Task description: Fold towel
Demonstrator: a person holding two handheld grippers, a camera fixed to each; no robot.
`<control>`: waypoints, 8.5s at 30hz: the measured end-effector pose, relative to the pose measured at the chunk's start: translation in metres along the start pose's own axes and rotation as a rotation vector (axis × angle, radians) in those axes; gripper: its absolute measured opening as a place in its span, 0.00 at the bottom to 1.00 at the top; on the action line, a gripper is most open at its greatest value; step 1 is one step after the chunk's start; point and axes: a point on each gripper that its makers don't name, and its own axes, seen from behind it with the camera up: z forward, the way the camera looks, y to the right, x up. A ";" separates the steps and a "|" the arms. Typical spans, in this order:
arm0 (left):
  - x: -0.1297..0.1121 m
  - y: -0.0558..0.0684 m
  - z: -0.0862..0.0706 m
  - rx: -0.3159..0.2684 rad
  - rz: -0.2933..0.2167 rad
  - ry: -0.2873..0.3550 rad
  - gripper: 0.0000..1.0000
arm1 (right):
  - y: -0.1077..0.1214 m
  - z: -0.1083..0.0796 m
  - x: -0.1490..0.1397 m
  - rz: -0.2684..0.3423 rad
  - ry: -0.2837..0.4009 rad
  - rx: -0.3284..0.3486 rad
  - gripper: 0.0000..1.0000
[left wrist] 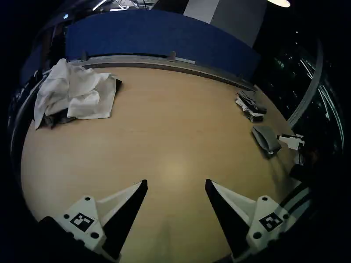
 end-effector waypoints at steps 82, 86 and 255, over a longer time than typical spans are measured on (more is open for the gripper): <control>0.114 -0.044 -0.041 0.074 0.045 0.545 0.98 | -0.092 -0.103 0.117 0.134 0.593 0.024 1.00; 0.121 -0.054 -0.046 0.103 0.055 0.595 0.98 | -0.104 -0.105 0.117 0.107 0.587 0.031 1.00; 0.111 -0.162 -0.001 0.332 0.148 0.853 0.98 | -0.115 0.009 0.066 0.058 0.731 -0.011 1.00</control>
